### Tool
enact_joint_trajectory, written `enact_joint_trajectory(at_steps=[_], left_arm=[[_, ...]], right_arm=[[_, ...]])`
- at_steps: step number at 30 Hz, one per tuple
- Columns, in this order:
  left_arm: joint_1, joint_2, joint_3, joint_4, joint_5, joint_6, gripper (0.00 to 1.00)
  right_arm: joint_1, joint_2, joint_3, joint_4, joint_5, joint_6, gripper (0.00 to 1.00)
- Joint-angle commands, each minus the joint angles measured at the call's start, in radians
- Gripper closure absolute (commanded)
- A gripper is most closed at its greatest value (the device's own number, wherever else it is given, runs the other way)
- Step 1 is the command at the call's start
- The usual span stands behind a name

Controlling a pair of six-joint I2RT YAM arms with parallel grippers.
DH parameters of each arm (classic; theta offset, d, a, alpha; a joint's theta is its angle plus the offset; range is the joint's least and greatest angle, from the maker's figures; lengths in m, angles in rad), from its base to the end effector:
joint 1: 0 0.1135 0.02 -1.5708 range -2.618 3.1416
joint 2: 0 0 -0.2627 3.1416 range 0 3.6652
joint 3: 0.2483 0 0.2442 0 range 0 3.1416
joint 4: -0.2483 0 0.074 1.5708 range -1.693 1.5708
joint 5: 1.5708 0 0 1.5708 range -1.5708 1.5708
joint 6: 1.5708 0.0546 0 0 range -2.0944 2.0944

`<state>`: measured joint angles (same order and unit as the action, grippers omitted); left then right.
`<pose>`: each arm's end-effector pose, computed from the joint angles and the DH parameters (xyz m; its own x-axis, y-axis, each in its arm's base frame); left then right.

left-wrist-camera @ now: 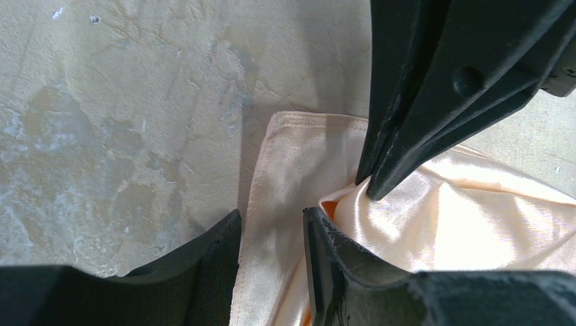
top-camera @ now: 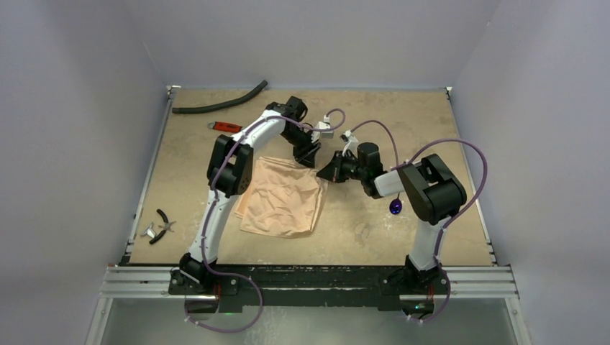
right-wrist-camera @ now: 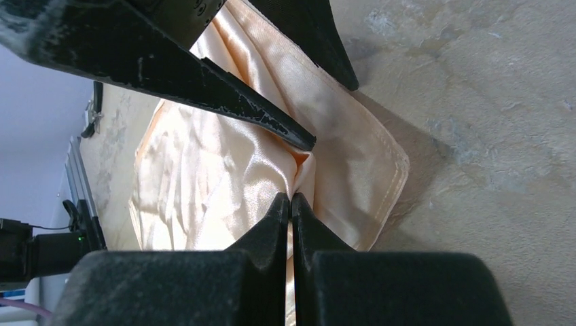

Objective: Fold the napkin into a case and place the utensils inside
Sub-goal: Smooth out the lower triangle-folded napkin at the center of the board.

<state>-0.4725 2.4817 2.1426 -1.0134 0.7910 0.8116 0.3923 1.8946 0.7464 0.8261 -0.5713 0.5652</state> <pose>0.4232 -0.2599 0.1427 -0.2668 0.7092 -0.6526 0.9452 0.0604 -0.3207 0.3298 0.1684 0.1333 -0.6731 0.2091 -0.7094 -0.5152 0.5556 0.6526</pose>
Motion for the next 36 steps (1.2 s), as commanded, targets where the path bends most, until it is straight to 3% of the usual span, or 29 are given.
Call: enact_joint_trajectory(at_steps=[1,5,12,29,36], left_arm=[[-0.003,-0.003,0.037,-0.01,0.071,0.046,0.62],[-0.01,-0.004,0.009,0.01,0.044,0.062,0.62],[-0.057,-0.063,-0.168,0.083,-0.139,0.169,0.65],[-0.054,-0.037,-0.145,0.01,-0.167,0.222,0.72],[-0.049,-0.049,-0.141,0.034,-0.169,0.185,0.71]], right_arm=[[-0.001,0.003,0.005,0.053,-0.034,-0.004,1.0],[-0.001,-0.002,0.005,0.047,-0.051,0.006,1.0],[-0.031,-0.047,0.037,0.021,-0.041,0.002,1.0],[-0.092,-0.047,0.008,0.094,0.035,0.014,1.0],[-0.094,0.013,0.053,0.048,0.125,0.024,1.0]])
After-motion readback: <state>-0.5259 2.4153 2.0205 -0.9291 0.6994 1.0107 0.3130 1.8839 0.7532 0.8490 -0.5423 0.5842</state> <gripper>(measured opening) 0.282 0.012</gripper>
